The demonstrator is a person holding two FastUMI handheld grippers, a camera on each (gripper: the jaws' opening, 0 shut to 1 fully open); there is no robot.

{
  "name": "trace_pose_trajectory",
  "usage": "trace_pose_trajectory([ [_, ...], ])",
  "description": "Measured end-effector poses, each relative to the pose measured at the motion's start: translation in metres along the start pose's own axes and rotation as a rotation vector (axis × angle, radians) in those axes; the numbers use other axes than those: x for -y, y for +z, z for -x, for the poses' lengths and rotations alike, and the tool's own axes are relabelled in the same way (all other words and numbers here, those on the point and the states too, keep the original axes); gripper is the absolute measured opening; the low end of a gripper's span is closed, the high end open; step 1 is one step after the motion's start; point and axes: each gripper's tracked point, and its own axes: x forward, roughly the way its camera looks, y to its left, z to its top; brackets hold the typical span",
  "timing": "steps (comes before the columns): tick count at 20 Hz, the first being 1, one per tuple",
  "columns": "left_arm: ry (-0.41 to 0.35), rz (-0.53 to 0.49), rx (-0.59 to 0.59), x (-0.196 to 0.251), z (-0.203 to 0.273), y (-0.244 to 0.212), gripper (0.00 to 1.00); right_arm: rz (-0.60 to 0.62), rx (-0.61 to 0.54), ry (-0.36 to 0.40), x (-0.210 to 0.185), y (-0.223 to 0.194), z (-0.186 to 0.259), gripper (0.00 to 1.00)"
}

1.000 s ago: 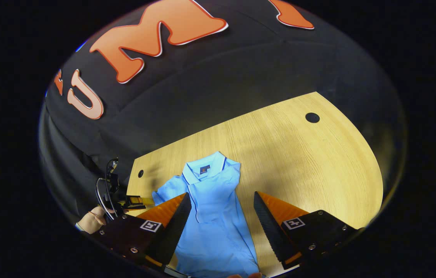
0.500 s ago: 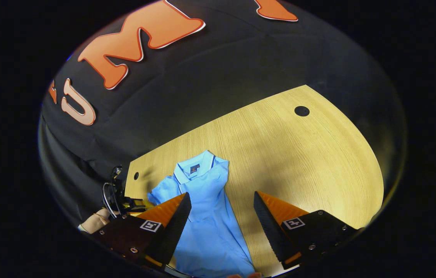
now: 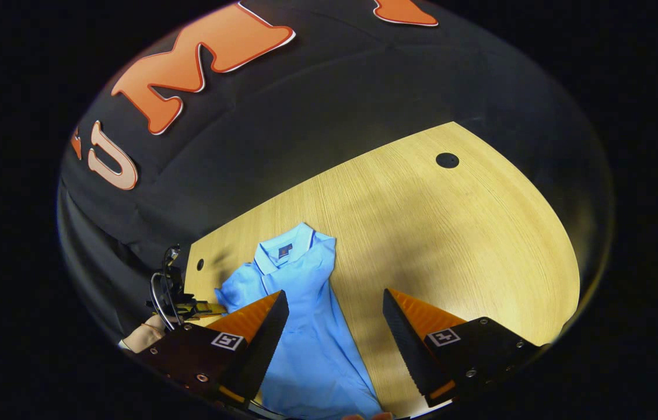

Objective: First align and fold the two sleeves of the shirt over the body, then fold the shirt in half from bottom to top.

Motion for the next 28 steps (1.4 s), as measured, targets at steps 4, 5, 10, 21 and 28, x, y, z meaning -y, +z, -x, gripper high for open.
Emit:
trace_pose_trajectory([
  [4,0.041,-0.191,0.1,0.018,0.031,0.018,0.11,0.003,0.007,-0.01,0.008,0.0,0.001,0.98],
  [5,0.056,-0.253,0.144,0.025,0.042,0.029,0.11,0.0,0.011,-0.01,0.009,0.0,0.003,0.98],
  [10,-0.035,-0.42,0.22,0.107,0.086,0.027,0.11,-0.004,0.033,-0.016,0.021,0.004,0.018,0.98],
  [21,-0.188,-0.502,0.17,0.297,0.096,0.034,0.11,-0.049,0.046,-0.073,0.077,-0.01,0.046,0.98],
  [28,-0.235,-0.504,0.181,0.338,0.09,0.013,0.16,-0.042,0.016,-0.099,0.089,-0.028,0.049,0.98],
])
